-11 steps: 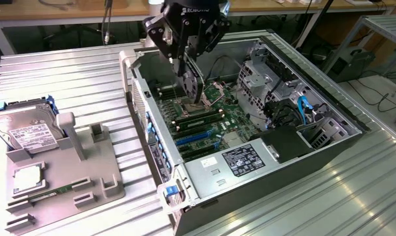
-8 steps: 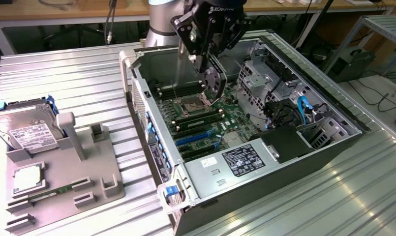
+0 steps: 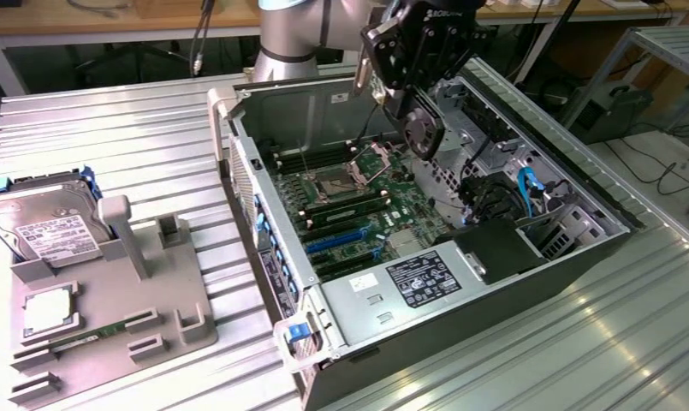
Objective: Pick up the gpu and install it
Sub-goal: 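Pick up the gpu and move the gpu toward the slot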
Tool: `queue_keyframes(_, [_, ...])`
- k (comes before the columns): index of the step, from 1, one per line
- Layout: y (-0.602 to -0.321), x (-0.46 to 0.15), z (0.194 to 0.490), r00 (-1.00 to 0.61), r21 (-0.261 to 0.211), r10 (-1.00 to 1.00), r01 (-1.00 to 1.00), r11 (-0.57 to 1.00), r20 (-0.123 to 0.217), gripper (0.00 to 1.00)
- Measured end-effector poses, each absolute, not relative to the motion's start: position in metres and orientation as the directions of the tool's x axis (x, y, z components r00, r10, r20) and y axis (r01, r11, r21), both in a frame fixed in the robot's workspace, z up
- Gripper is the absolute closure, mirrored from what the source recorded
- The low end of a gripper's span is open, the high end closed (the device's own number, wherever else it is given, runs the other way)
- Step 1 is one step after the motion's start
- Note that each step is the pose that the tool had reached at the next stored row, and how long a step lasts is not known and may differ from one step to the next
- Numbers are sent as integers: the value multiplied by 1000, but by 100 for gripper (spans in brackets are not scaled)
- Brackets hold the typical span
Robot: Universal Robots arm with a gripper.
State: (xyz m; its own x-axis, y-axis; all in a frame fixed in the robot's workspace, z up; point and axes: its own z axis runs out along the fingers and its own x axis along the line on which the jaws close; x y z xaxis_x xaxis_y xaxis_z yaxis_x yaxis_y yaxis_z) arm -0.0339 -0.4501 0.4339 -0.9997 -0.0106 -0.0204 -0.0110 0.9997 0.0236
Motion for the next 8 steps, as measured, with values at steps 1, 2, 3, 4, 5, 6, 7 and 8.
queue_keyframes(1, [-450, -31, 434, -1000, 24, -11, -11, 1000, -20, 73])
queue_keyframes(2, [-450, -29, 434, -1000, 24, -11, -11, 1000, -20, 73])
queue_keyframes(3, [-450, -28, 434, -1000, 24, -11, -11, 1000, -20, 73])
queue_keyframes(4, [-450, -28, 434, -1000, 24, -11, -11, 1000, -20, 73])
queue_keyframes(5, [-450, -28, 434, -1000, 24, -10, -11, 1000, -20, 73])
queue_keyframes(6, [-450, -28, 434, -1000, 23, -10, -11, 1000, -20, 73])
queue_keyframes(7, [-450, -28, 434, -1000, 24, -11, -11, 1000, -20, 73])
queue_keyframes(8, [-450, -28, 434, -1000, 24, -11, -11, 1000, -20, 73])
